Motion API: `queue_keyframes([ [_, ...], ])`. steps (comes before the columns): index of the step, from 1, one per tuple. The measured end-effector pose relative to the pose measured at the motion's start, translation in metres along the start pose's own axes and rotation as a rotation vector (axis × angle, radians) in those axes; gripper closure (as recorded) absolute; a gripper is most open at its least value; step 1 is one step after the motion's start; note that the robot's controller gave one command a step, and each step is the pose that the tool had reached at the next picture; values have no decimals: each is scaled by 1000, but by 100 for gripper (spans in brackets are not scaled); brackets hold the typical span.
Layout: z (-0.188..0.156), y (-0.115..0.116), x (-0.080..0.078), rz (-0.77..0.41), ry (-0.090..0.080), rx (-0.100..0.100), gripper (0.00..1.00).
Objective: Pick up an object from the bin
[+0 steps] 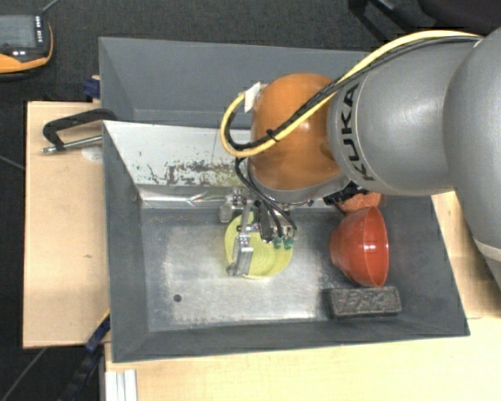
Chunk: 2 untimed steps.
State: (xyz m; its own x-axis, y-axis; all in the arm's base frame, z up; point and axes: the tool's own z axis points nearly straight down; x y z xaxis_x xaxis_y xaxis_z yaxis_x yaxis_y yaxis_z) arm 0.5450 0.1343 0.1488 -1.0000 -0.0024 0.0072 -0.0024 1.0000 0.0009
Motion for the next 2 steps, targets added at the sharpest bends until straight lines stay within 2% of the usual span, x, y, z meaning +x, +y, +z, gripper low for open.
queue_keyframes([
  [1,42,-60,-44,472,-3,-1,0],
  [2,79,-47,-58,658,-5,-3,0],
])
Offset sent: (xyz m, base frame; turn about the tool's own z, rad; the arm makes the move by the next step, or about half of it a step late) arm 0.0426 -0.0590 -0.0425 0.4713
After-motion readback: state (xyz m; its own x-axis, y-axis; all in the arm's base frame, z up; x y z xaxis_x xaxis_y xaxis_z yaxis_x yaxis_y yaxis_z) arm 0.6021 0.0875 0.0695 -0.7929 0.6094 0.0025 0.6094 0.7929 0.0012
